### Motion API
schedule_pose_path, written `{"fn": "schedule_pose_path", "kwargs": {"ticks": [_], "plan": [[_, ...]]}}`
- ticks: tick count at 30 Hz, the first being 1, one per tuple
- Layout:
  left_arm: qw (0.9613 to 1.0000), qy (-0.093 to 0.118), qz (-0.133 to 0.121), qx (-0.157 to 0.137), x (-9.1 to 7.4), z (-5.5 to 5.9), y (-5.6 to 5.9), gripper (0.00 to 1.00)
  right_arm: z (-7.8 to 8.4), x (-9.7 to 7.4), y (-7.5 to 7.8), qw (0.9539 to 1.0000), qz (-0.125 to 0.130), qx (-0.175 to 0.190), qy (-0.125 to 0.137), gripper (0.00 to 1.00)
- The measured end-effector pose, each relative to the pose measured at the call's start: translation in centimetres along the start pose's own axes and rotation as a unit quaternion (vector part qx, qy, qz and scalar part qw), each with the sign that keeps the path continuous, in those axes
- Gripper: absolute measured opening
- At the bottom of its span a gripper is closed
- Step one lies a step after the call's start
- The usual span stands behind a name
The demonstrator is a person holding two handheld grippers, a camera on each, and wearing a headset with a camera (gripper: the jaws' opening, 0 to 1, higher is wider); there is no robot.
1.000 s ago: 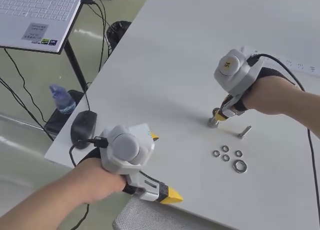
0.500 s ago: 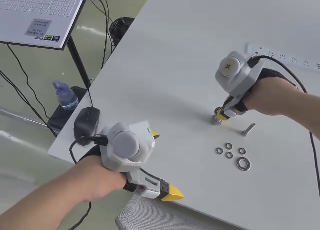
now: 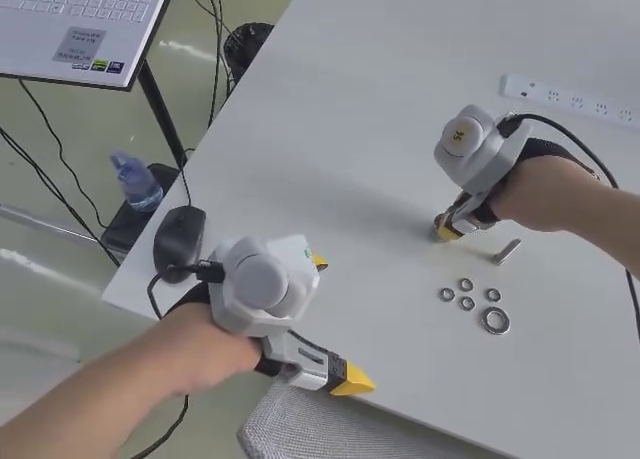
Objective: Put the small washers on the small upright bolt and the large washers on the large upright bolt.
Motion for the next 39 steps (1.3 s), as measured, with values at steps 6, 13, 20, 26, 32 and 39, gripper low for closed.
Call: {"fn": "schedule_pose_path", "kwargs": {"ticks": [6,13,20,26,32,39], "plan": [[1.0000,-0.003,0.002,0.000,0.0,0.1,-0.1,0.93,-0.2,0.8,0.1,1.0000,-0.001,0.000,-0.003,0.21],[1.0000,-0.005,0.004,-0.001,0.1,0.2,-0.1,0.92,-0.2,1.1,0.0,1.0000,-0.002,0.002,-0.006,0.21],[1.0000,-0.005,0.005,0.000,0.2,0.1,-0.2,0.92,-0.4,0.8,-0.4,1.0000,-0.002,0.002,-0.008,0.21],[1.0000,-0.005,0.006,0.000,0.1,0.0,-0.2,0.91,-0.4,0.4,-0.7,1.0000,-0.004,0.003,-0.007,0.22],[1.0000,-0.008,0.006,0.001,0.0,0.0,-0.2,0.90,-0.4,0.2,-1.0,1.0000,-0.005,0.001,-0.007,0.22],[1.0000,-0.008,0.005,0.001,-0.2,0.1,-0.1,0.90,-0.4,0.3,-0.9,1.0000,-0.005,-0.004,0.000,0.23]]}}
Point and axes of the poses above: the centre of the closed fingertips' face, and the gripper's own axes: x roughly forward along the fingers, y roughly to its right, z roughly out of its underside, the point moved 5 cm from there along -x, roughly backward along the fingers, and after that the axes turned 1 degree about x, right-handed, at the moved point
